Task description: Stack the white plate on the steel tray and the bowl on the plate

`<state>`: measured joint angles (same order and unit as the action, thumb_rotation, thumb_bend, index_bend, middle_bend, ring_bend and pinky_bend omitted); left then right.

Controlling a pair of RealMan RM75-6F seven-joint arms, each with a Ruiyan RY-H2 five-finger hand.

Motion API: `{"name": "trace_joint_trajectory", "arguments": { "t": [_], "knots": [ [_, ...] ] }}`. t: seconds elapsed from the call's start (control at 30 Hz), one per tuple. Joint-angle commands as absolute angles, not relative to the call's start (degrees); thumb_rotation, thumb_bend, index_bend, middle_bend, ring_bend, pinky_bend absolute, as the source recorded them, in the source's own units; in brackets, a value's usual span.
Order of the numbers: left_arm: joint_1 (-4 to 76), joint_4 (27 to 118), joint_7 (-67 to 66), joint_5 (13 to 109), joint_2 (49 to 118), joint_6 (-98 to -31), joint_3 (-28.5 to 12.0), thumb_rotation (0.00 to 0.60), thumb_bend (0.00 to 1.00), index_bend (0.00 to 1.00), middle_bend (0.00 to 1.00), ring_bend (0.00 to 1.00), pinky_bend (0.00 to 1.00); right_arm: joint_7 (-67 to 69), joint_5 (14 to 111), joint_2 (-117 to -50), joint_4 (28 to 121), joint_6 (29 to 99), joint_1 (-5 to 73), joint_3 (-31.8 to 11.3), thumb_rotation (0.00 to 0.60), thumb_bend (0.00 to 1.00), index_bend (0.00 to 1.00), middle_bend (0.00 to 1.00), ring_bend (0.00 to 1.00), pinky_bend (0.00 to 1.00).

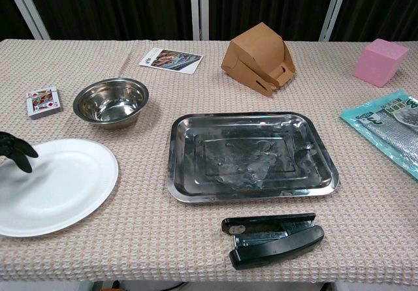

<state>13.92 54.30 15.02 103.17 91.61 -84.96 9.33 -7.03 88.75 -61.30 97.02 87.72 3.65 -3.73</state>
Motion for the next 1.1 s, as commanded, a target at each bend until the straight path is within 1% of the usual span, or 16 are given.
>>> {"name": "trace_joint_trajectory", "arguments": {
  "t": [0.03, 0.23, 0.4, 0.67, 0.9, 1.1],
  "knots": [
    [14.0, 54.2, 14.7, 103.3, 91.6, -85.2, 9.3, 0.600, 0.26, 0.38, 0.26, 0.20, 0.24, -7.0, 88.6, -61.4, 97.0, 87.7, 3.7, -3.8, 0.600, 0.32, 0.00, 0.00, 0.00, 0.00],
    [14.0, 54.1, 14.1, 103.6, 91.5, -86.2, 9.5, 0.600, 0.31, 0.41, 0.27, 0.20, 0.24, -7.0, 88.7, -61.6, 96.9, 87.5, 3.9, -3.9, 0.600, 0.32, 0.00, 0.00, 0.00, 0.00],
    [14.2, 53.6, 14.0, 103.9, 91.7, -86.2, 9.8, 0.600, 0.32, 0.51, 0.29, 0.21, 0.24, -6.7, 88.6, -61.3, 96.8, 87.1, 3.9, -3.7, 0.600, 0.32, 0.00, 0.00, 0.00, 0.00],
    [14.1, 53.1, 12.7, 104.0, 92.0, -86.6, 9.9, 0.600, 0.37, 0.63, 0.30, 0.22, 0.25, -6.2, 88.8, -61.2, 96.6, 87.8, 3.6, -3.7, 0.600, 0.32, 0.00, 0.00, 0.00, 0.00],
    [13.7, 52.9, 12.2, 103.7, 91.6, -88.0, 9.6, 0.600, 0.39, 0.65, 0.31, 0.22, 0.25, -5.9, 88.8, -61.4, 96.4, 87.7, 3.7, -3.8, 0.600, 0.32, 0.00, 0.00, 0.00, 0.00],
    [12.7, 53.2, 12.7, 103.5, 90.4, -91.2, 9.0, 0.600, 0.39, 0.65, 0.33, 0.23, 0.25, -6.0, 88.9, -61.6, 96.2, 87.7, 3.8, -3.8, 0.600, 0.32, 0.00, 0.00, 0.00, 0.00]
  ]
}}
